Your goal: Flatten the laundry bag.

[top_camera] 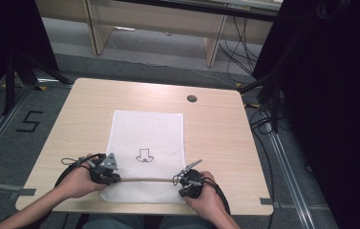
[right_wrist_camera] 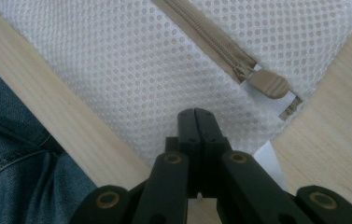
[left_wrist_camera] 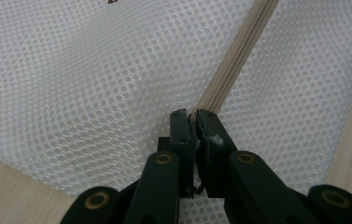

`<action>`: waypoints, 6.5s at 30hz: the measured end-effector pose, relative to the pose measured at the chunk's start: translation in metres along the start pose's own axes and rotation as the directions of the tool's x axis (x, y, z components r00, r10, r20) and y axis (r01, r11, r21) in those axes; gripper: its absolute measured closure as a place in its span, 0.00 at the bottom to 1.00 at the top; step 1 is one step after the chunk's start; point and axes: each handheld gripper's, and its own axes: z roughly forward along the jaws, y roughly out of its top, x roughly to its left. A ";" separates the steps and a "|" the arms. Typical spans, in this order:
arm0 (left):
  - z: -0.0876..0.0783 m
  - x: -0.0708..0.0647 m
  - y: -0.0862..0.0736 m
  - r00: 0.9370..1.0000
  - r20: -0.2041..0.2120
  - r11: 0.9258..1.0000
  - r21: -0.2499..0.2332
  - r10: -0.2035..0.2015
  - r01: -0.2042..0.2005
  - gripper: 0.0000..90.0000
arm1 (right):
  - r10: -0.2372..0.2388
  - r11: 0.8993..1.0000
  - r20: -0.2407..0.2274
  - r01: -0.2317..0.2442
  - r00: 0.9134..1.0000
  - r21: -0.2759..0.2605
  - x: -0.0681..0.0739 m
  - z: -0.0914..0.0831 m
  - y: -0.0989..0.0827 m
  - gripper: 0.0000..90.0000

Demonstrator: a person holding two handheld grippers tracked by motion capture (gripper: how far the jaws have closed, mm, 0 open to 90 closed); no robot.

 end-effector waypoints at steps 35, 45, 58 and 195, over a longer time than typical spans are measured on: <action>-0.004 0.002 -0.003 1.000 -0.028 1.000 0.018 0.006 -0.006 0.93 | -0.026 1.000 -0.046 0.026 0.999 0.001 0.014 0.002 -0.001 1.00; -0.008 0.003 -0.001 0.999 -0.030 1.000 -0.022 -0.016 0.016 0.85 | 0.013 0.997 -0.054 -0.017 0.998 -0.072 0.008 -0.013 0.001 0.99; 0.005 -0.016 0.040 0.998 0.004 0.968 -0.241 0.070 -0.067 0.50 | 0.113 0.985 -0.025 -0.116 0.993 -0.125 -0.027 -0.028 -0.009 1.00; 0.057 -0.063 0.105 0.958 0.154 0.952 -0.229 0.240 -0.202 0.91 | 0.077 0.995 -0.041 -0.079 0.996 -0.064 -0.023 0.004 0.008 1.00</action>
